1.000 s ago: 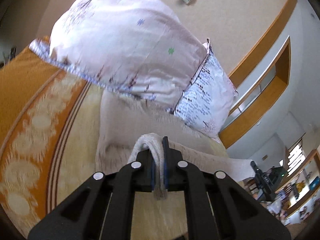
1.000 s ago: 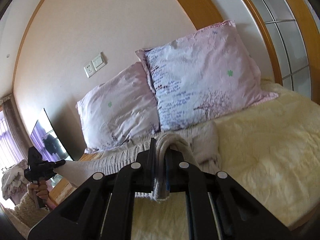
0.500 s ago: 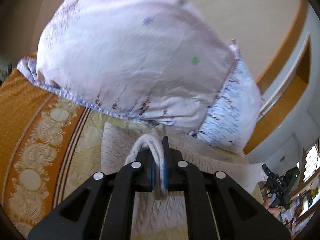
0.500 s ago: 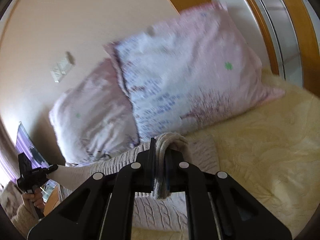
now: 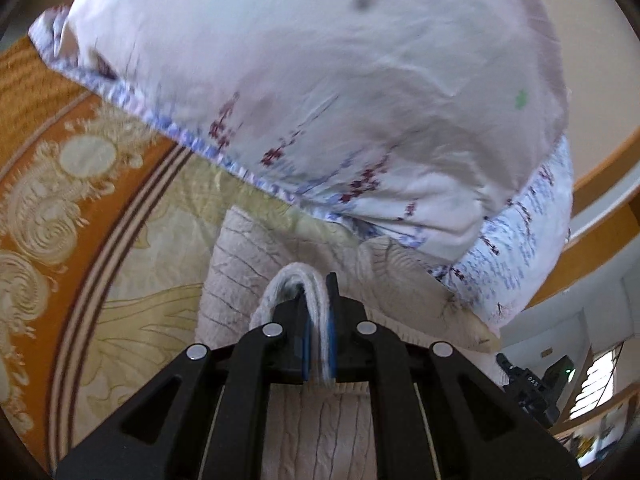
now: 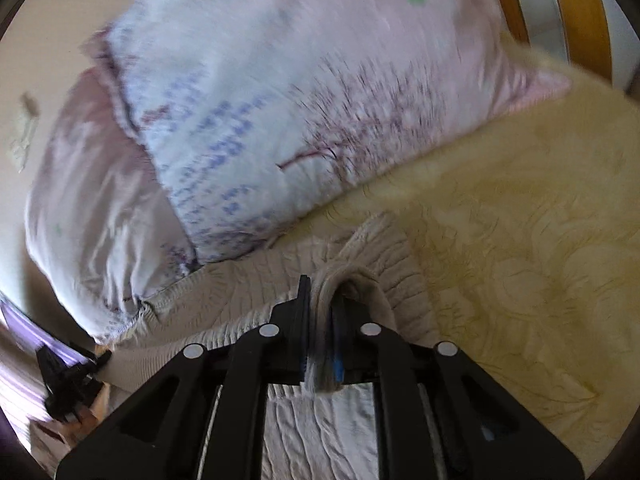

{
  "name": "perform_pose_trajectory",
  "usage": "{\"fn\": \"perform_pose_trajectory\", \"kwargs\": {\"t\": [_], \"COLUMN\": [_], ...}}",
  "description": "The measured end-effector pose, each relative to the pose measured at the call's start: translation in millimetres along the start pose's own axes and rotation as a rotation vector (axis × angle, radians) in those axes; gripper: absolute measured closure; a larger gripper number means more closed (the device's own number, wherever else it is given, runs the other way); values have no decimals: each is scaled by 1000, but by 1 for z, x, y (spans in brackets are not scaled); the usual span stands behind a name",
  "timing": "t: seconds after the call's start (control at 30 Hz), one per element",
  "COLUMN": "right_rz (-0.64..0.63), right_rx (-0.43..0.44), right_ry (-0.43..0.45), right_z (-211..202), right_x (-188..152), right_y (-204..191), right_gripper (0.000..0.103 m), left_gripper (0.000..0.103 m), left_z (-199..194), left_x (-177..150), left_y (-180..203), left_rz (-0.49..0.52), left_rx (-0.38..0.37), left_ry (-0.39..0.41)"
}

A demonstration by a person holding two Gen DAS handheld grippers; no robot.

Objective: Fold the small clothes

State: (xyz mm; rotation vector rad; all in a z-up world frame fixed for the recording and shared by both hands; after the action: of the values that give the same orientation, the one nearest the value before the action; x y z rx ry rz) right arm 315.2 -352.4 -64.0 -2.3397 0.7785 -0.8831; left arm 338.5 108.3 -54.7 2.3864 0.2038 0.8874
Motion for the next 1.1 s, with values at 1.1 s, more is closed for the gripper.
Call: {"fn": "perform_pose_trajectory", "kwargs": {"t": [1.1], "right_rz": [-258], "right_rx": [-118], "right_ry": [-12], "right_z": [-37], "right_x": [-40], "right_y": [24], "right_gripper": [93], "left_gripper": [93], "left_z": [-52], "left_x": [-62], "left_y": [-11], "left_rz": [242], "left_rx": [166], "left_ry": [-72]}}
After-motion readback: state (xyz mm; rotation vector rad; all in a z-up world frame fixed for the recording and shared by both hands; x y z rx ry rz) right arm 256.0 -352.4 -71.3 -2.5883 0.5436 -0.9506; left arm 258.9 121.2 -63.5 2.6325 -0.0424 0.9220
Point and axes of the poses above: each gripper's, at about its wrist camera, not at the fingertips, and z roughly the way its jaws point, y to its right, x to its top, the point moved 10 cm from there along z, roughly the way its jaws point, and after that the axes turned 10 degrees about z, right-handed, at the moved point
